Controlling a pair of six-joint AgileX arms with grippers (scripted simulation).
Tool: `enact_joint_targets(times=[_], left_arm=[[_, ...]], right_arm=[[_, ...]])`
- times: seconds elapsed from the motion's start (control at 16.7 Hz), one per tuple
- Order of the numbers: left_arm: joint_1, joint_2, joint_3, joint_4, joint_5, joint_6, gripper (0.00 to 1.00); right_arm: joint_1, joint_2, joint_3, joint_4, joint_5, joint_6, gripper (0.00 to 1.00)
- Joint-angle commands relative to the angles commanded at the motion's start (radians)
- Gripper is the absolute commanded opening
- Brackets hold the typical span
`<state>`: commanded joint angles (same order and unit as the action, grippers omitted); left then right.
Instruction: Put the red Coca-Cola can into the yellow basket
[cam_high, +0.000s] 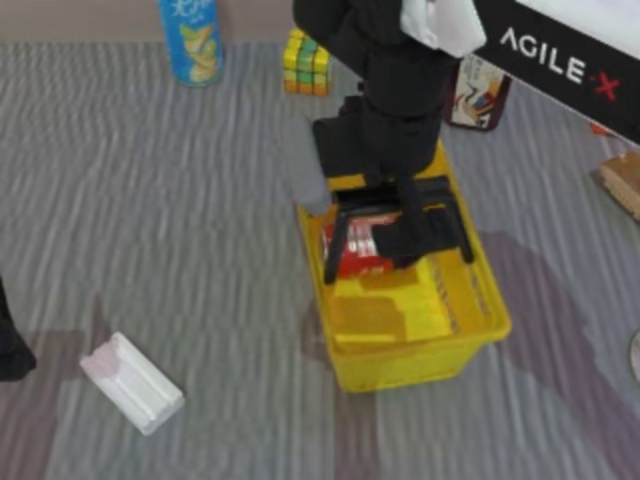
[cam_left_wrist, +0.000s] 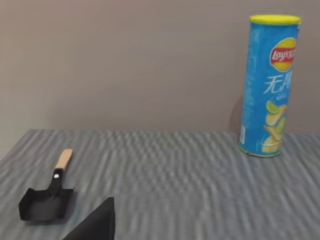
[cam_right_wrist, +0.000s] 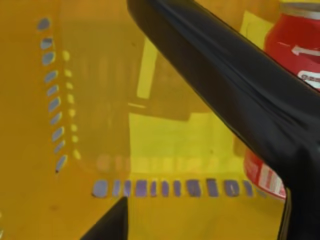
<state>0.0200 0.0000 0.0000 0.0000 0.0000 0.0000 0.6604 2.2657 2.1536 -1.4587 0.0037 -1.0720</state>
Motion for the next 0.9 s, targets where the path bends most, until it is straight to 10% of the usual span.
enact_joint_targets(times=[0.6,0.9], left_arm=[[0.0,0.0,0.0,0.0,0.0,0.0,1.0],[0.0,0.0,0.0,0.0,0.0,0.0,1.0]], right_arm=[[0.0,0.0,0.0,0.0,0.0,0.0,0.02],[0.0,0.0,0.0,0.0,0.0,0.0,0.0]])
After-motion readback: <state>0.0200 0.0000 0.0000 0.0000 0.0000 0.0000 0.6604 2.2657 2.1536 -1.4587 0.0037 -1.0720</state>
